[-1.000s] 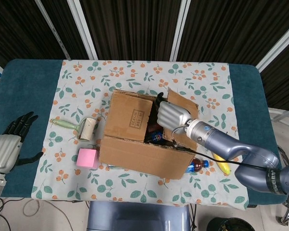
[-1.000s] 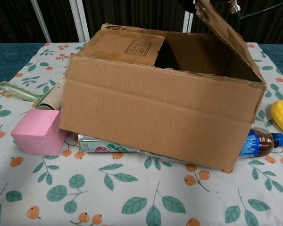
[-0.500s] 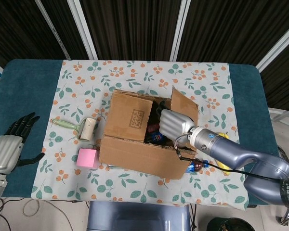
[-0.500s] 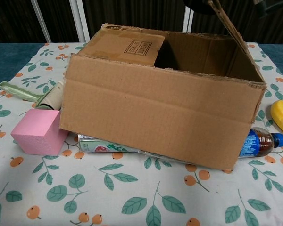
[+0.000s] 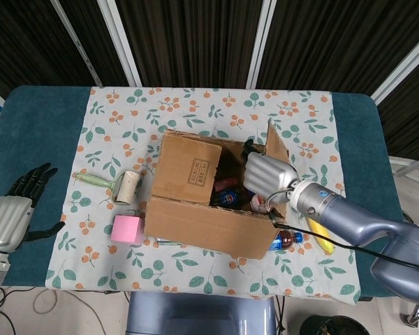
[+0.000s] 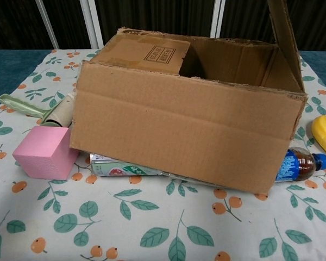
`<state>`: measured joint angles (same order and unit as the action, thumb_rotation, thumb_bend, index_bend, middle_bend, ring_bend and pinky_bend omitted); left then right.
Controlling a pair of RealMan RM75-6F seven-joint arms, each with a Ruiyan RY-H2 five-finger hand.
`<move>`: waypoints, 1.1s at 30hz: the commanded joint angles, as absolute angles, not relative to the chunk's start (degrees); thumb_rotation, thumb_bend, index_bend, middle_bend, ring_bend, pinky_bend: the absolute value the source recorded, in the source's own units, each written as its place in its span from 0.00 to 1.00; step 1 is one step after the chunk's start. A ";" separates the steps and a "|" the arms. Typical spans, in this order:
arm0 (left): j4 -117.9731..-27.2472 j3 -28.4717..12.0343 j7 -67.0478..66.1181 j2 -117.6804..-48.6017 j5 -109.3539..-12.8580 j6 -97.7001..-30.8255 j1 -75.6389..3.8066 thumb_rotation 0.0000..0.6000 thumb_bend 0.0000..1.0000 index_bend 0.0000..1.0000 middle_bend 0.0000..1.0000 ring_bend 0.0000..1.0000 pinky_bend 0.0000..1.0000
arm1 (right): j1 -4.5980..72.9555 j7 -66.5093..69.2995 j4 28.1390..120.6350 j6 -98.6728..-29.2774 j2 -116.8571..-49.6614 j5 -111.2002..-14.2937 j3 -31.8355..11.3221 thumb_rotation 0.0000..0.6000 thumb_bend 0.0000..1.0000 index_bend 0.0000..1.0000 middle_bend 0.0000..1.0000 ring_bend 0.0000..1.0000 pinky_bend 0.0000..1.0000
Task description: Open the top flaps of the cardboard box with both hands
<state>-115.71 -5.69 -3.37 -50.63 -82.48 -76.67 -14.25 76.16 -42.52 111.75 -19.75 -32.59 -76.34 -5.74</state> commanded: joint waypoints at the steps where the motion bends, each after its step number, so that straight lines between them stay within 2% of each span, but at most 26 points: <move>1: -115.74 -5.62 -3.48 -50.67 -82.56 -76.59 -14.30 1.00 0.16 0.00 0.00 0.01 0.11 | 75.63 -42.22 111.43 -19.37 -31.48 -76.71 -6.08 1.00 1.00 0.54 0.35 0.24 0.23; 8: -115.85 -5.72 -3.15 -50.48 -82.53 -76.84 -14.28 1.00 0.16 0.00 0.00 0.01 0.11 | 73.85 -41.19 110.81 -18.17 -28.67 -77.79 -6.64 1.00 1.00 0.54 0.35 0.23 0.23; 33: -116.31 -5.52 -2.87 -50.11 -82.72 -76.81 -14.34 1.00 0.16 0.00 0.00 0.01 0.11 | 67.64 -36.76 109.32 -16.58 -24.84 -83.48 -10.04 1.00 1.00 0.54 0.34 0.23 0.23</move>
<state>-116.31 -5.52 -2.87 -50.11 -82.72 -76.81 -14.34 67.75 -36.87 109.34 -16.68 -24.92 -83.38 -9.93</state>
